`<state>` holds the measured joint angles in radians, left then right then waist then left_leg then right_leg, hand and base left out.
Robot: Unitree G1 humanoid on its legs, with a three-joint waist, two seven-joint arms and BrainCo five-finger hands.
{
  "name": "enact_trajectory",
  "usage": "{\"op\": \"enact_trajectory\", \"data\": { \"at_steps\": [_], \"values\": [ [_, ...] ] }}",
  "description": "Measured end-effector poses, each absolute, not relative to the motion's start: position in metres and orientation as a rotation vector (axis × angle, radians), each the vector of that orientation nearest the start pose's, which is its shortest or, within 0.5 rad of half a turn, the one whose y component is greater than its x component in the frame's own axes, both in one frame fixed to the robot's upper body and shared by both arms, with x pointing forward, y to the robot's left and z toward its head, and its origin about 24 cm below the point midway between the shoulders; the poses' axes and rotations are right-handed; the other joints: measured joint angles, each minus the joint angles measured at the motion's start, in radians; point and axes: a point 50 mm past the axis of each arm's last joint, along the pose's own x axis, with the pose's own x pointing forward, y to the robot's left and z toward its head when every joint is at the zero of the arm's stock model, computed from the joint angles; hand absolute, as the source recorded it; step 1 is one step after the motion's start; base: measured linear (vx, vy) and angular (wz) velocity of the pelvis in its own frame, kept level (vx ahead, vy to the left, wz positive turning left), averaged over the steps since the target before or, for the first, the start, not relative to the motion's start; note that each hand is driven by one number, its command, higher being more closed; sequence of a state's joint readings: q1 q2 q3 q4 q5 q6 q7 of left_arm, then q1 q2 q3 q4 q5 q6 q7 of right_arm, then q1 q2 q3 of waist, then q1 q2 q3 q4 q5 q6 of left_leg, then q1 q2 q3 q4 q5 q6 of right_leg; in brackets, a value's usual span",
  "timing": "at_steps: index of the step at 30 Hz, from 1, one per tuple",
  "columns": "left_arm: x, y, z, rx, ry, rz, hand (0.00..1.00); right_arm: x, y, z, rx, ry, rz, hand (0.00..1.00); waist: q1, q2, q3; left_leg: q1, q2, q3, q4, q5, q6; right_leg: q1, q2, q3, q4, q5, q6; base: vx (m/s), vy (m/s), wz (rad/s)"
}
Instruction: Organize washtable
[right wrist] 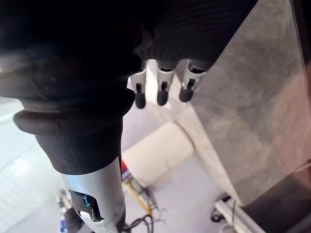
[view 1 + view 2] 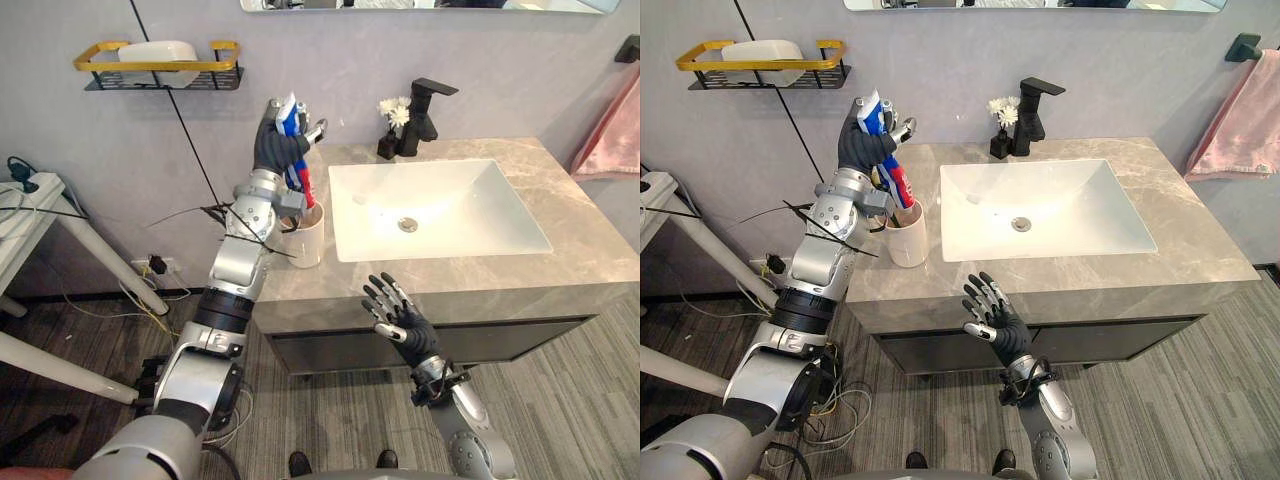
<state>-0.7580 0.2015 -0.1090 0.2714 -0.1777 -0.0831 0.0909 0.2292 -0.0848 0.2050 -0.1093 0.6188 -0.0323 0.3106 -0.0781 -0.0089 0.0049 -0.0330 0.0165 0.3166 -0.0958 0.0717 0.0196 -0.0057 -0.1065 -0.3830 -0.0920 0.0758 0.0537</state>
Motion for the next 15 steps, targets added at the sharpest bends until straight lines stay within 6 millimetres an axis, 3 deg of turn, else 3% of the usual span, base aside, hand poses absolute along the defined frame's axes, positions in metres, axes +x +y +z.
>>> {"op": "enact_trajectory", "data": {
  "at_steps": [13,14,15],
  "values": [
    [0.351,0.117,0.172,0.070,-0.410,-0.145,1.00,0.194,-0.117,0.020,0.590,0.070,0.386,0.00,0.000,-0.008,0.015,0.000,-0.001,-0.004,0.000,0.000,0.000,0.002,-0.001,-0.003,0.000,0.000,0.000,0.00,0.000,0.00],
    [0.351,0.118,0.169,0.071,-0.401,-0.145,0.00,0.193,-0.117,0.019,0.591,0.074,0.384,0.00,0.001,-0.008,0.015,0.000,-0.001,-0.004,0.001,0.000,0.000,0.002,-0.001,-0.004,0.000,0.000,0.000,0.00,0.000,0.00],
    [0.350,0.118,0.167,0.072,-0.392,-0.148,0.00,0.193,-0.117,0.019,0.591,0.076,0.383,0.00,0.000,-0.008,0.016,0.000,-0.001,-0.005,0.001,0.000,0.000,0.002,-0.001,-0.004,0.000,0.000,0.000,0.00,0.000,0.00]
  ]
}}
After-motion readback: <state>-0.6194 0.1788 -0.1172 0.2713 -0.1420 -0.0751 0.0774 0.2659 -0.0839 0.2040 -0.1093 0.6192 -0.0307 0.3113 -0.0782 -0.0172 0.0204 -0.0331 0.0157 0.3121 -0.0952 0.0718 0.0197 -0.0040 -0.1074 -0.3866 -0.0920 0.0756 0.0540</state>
